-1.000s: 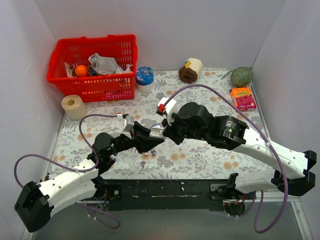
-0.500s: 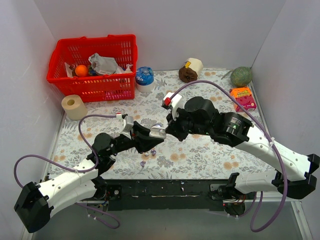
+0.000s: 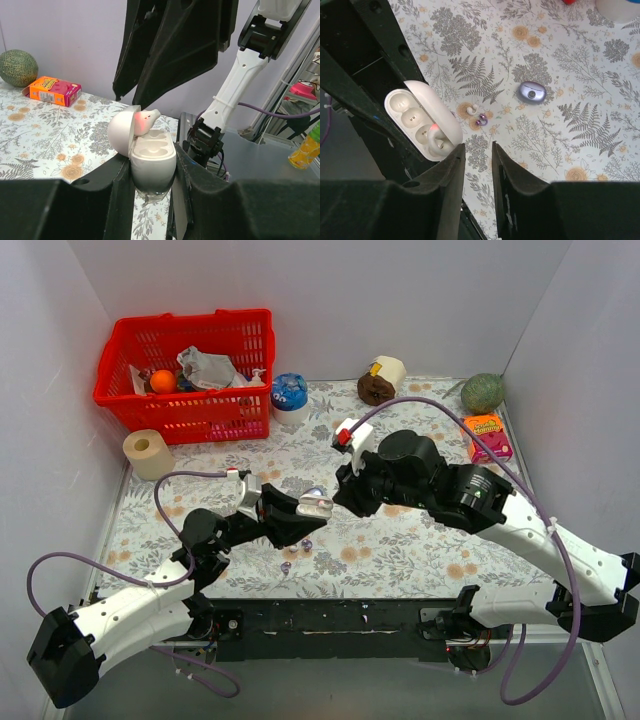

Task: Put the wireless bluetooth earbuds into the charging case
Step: Place the earbud in the charging case.

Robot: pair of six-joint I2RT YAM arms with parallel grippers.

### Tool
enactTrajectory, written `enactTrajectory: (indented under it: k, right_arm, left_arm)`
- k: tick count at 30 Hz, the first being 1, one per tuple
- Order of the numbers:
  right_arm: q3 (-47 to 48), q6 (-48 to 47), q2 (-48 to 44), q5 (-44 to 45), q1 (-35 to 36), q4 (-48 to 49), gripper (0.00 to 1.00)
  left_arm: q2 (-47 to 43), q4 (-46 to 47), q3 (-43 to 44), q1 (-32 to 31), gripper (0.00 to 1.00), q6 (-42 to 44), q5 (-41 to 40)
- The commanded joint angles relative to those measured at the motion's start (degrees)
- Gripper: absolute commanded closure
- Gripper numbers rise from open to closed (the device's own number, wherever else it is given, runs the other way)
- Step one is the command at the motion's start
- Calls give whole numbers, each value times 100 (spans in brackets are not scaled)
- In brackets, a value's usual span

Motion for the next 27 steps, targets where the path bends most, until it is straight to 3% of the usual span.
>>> enactTrajectory:
  k: [1, 5, 27]
  right_arm:
    - [111, -24, -338, -122, -10, 387, 61]
    - [235, -200, -391, -236, -10, 273, 57]
    - [-2, -341, -49, -236, 104, 264, 57]
  left_arm:
    - [-74, -25, -29, -22, 100, 19, -61]
    - [-48, -130, 23, -22, 100, 1, -175]
    - [313, -236, 287, -22, 100, -131, -255]
